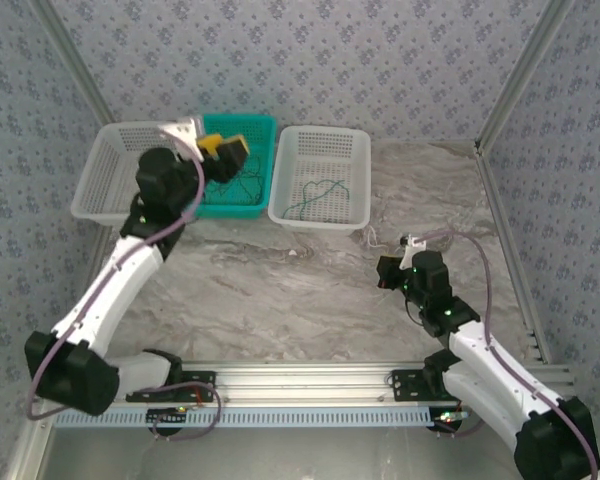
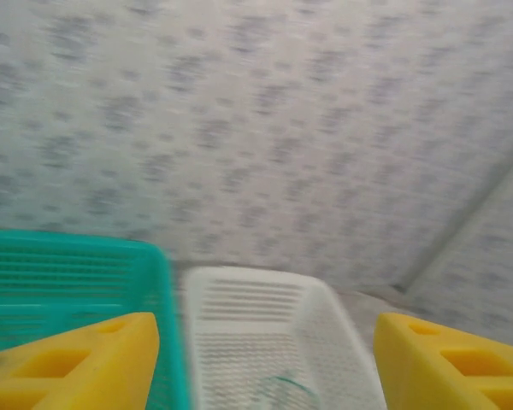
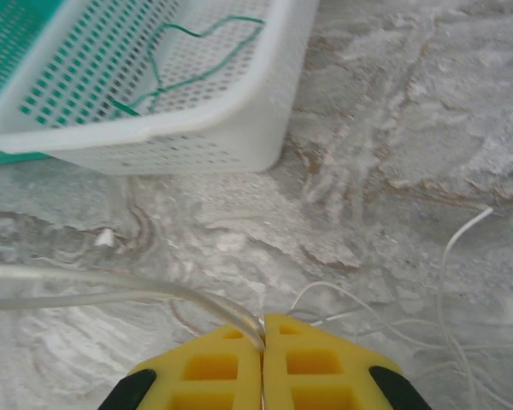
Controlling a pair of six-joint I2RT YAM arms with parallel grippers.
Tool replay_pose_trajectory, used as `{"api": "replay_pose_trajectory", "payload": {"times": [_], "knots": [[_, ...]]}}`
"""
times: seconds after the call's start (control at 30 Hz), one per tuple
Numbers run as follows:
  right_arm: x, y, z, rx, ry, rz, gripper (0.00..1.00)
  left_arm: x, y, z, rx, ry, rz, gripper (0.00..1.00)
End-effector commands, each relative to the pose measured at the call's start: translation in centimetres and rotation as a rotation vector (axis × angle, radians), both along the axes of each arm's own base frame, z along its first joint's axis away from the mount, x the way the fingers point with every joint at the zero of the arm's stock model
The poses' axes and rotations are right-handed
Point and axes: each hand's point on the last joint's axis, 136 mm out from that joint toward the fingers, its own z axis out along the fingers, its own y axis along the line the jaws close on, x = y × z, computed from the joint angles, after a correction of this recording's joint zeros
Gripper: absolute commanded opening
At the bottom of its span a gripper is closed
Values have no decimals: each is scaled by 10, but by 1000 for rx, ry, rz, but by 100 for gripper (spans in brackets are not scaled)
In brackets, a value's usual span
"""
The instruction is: Untangle the cables
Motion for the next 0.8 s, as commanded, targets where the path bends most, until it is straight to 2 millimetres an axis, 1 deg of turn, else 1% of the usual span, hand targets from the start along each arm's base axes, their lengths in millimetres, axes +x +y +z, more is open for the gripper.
{"api": "replay_pose_trajectory", "payload": {"times": [0.0,0.13,0.23,0.33,0.43,0.53,0.6,0.67,0.77], "knots": [[-3,15,35,31,-78,96,7,-24,-33,-24,-6,-25,-102,68],[-4,27,59,56,-133,163,7,-73,-85,-49,83,-68,-322,70],[-2,33,75,87,-167,182,7,-103,-114,-68,118,-50,-484,71],[6,32,87,115,-164,146,7,-129,-141,-96,172,-17,-586,72],[14,30,89,127,-136,107,8,-145,-165,-123,145,21,-642,74],[21,31,82,129,-96,84,8,-158,-195,-145,120,66,-712,75],[24,30,76,133,-60,63,7,-166,-216,-154,124,75,-746,75],[25,31,73,138,-35,57,7,-168,-235,-163,113,90,-763,75],[25,31,70,140,-28,52,7,-161,-253,-177,70,118,-760,76]]}}
